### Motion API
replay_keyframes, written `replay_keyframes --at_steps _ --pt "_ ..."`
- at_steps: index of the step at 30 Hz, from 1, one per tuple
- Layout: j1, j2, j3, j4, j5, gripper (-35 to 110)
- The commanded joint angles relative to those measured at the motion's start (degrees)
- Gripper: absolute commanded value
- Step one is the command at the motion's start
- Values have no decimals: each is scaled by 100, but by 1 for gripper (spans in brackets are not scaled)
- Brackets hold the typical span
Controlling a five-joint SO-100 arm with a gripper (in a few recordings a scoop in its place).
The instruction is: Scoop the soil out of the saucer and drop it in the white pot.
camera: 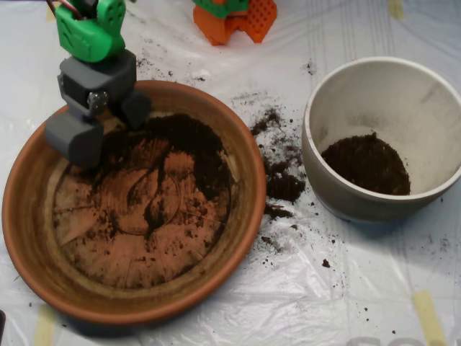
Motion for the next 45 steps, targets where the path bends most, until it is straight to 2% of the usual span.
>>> replay_keyframes --at_steps 1,6,11,25,27,37,45 --pt "422 -483 -580 316 -149 24" --pt "396 -1107 -1230 712 -237 20" --pt "264 -1063 -1134 773 -334 13" --pt "-791 -791 -747 1143 -185 5" --pt "-896 -914 -879 1274 -193 0" --pt "-1248 -1020 -1872 2136 -158 -1" --pt "-2250 -545 -3217 3032 299 -1"
